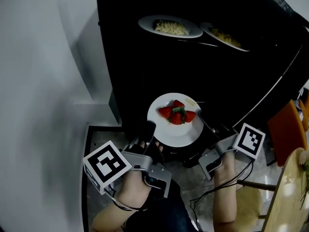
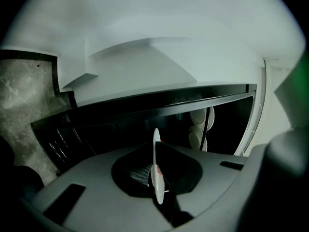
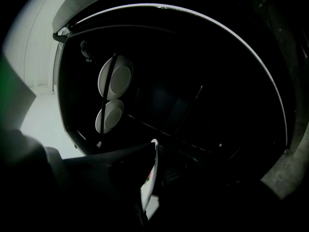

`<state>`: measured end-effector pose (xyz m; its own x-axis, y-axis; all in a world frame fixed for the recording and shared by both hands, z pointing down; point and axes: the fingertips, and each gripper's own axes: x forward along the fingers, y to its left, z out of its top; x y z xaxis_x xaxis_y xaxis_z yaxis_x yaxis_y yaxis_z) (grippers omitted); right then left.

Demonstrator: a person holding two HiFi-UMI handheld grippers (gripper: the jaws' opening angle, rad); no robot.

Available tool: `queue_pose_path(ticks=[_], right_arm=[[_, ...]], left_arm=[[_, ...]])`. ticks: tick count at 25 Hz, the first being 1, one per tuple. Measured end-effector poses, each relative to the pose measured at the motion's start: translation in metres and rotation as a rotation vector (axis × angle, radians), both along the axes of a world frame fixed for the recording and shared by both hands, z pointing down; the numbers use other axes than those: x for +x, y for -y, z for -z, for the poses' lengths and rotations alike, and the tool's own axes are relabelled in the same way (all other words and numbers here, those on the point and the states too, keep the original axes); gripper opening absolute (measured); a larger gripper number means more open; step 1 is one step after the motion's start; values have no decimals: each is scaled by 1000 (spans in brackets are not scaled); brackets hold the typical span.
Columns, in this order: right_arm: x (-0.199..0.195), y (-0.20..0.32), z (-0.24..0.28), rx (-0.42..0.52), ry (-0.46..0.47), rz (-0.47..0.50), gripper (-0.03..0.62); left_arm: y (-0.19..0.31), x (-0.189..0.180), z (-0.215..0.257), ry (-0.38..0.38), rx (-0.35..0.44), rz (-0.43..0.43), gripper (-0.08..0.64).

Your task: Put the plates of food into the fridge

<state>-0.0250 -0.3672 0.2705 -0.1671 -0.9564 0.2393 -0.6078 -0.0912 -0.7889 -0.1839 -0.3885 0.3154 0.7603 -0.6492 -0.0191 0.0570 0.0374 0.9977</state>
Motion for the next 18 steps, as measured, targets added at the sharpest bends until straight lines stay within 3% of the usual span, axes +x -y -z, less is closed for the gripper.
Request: queue_pose_path(ticks=[11, 18], right_arm=[[2, 16, 12, -33, -107, -23, 25], [14, 44, 12, -42, -273, -41, 26]], left_arm=[[-3, -1, 9, -32, -69, 121, 20], [14, 17, 4, -14, -105, 141, 20]])
